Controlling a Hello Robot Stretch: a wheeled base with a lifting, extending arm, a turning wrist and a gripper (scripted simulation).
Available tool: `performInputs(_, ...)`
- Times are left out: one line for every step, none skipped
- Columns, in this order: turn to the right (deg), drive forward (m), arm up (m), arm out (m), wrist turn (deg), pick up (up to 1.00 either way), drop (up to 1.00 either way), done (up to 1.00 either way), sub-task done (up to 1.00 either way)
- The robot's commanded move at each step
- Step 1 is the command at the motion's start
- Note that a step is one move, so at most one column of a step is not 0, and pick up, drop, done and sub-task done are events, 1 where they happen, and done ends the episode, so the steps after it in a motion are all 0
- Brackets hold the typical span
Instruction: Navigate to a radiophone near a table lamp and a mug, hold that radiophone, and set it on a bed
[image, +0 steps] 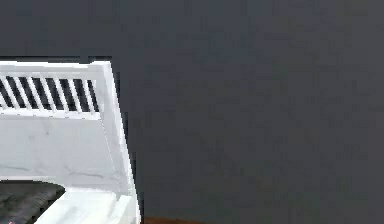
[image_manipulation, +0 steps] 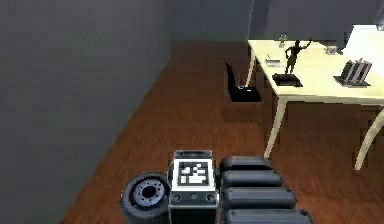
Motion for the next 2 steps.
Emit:
performInputs(-45.0, 0.00, 0.00, 0.00, 0.0, 0.00, 0.00, 0.00, 0.00)
performInputs(-45.0, 0.00, 0.00, 0.00, 0.0, 0.00, 0.00, 0.00, 0.00)
